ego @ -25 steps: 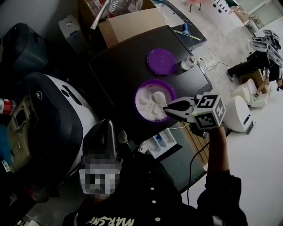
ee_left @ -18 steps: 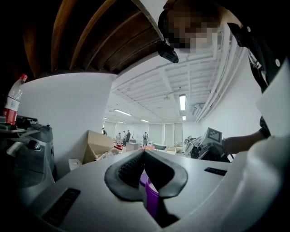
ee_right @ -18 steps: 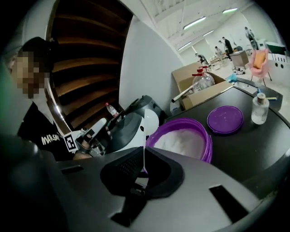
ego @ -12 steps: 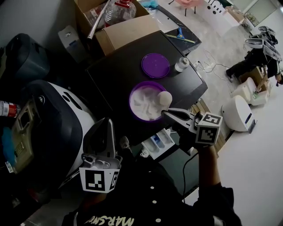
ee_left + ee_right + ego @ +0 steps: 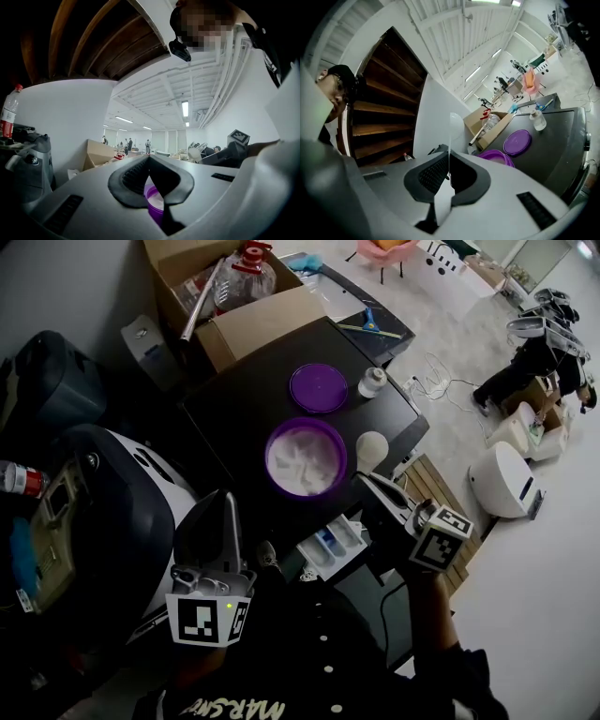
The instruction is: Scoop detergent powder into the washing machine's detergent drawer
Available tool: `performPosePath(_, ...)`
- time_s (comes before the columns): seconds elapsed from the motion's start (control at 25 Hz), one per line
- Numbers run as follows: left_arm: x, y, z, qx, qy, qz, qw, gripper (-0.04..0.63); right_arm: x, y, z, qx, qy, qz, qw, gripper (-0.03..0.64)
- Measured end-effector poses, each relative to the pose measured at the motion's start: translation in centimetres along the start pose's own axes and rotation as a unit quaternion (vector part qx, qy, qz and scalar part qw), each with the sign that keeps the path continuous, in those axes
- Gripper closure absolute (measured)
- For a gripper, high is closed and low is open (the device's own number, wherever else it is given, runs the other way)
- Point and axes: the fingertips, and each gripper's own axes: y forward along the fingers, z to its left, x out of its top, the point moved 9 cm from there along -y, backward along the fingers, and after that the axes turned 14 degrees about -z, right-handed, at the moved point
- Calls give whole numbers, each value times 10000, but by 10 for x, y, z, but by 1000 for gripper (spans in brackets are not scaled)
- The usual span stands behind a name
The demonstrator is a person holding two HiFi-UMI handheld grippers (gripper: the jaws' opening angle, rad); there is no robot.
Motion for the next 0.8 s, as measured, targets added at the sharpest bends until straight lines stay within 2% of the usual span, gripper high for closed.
performPosePath(0.32, 3, 1, -7, -186, 13, -90, 9998, 581, 4, -32, 3, -179, -108, -177, 9996, 584)
performPosePath(0.64, -2, 11, -28, -575, -100, -29, 9983, 581, 9, -82, -11, -705, -212, -468, 9962, 584)
performPosePath(0.8, -6, 18, -41, -822, -185, 3, 9964, 581, 10, -98, -9, -941, -70, -607, 9937, 584)
